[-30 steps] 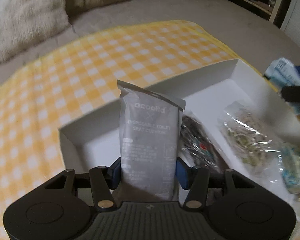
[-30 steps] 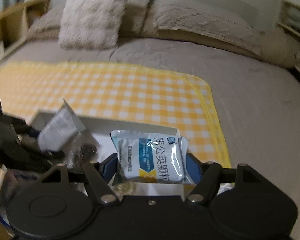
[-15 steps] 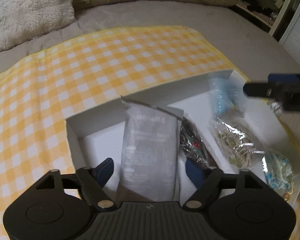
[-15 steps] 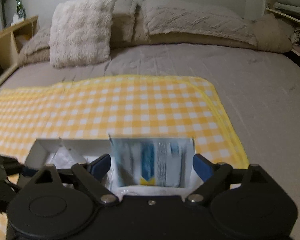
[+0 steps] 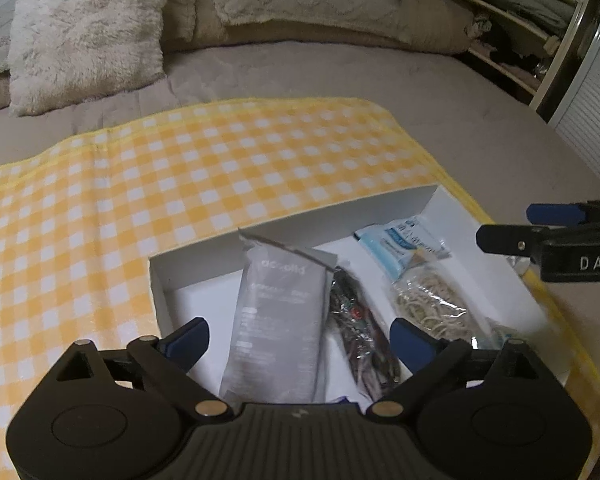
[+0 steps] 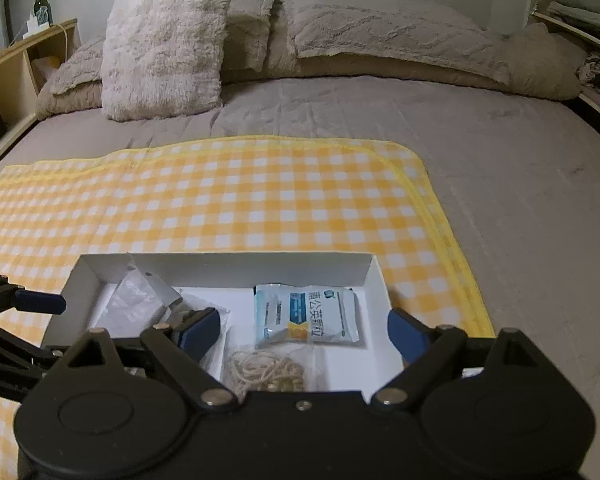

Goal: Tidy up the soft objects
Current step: 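Lower both packets into the box and open both tools, then pull both tools back up away from the box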

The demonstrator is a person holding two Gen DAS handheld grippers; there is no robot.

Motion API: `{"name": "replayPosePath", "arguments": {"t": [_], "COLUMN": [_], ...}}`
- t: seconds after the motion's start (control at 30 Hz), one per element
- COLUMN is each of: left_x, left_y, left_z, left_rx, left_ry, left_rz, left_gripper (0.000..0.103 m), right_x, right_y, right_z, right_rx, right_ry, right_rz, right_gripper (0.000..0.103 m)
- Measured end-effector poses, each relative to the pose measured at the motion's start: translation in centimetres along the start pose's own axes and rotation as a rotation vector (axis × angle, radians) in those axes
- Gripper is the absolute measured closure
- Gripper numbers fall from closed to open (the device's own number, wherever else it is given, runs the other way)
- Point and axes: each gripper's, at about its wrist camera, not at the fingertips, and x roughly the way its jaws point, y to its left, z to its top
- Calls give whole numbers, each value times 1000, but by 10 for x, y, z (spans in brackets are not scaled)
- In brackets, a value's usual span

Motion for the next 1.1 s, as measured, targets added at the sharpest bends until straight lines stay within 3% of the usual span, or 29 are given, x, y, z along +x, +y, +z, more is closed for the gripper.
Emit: {"name": "replayPosePath", "arguments": {"t": [0.27,0.63,0.83,1.1], "left_x": [-37,-95,-134,-189], "left_y": [-10,-14,-19,-34], "left_z": [-5,-24,-39,-62], "left_rx": [-14,-74,-100,-39], "left_ry": [-68,-187,-262,-335], "left_rz": [38,85,74,110], "left_gripper": [0,0,0,0], "right_x": [-29,-85,-117,-166], "right_y": [-3,7,13,20], "right_z": [-4,-10,-18,-33], "right_rx": [35,45,55,73], "right_ry": [-37,-134,-182,-272], "right_rz": [8,47,42,51], "right_gripper": [7,4,2,0]}}
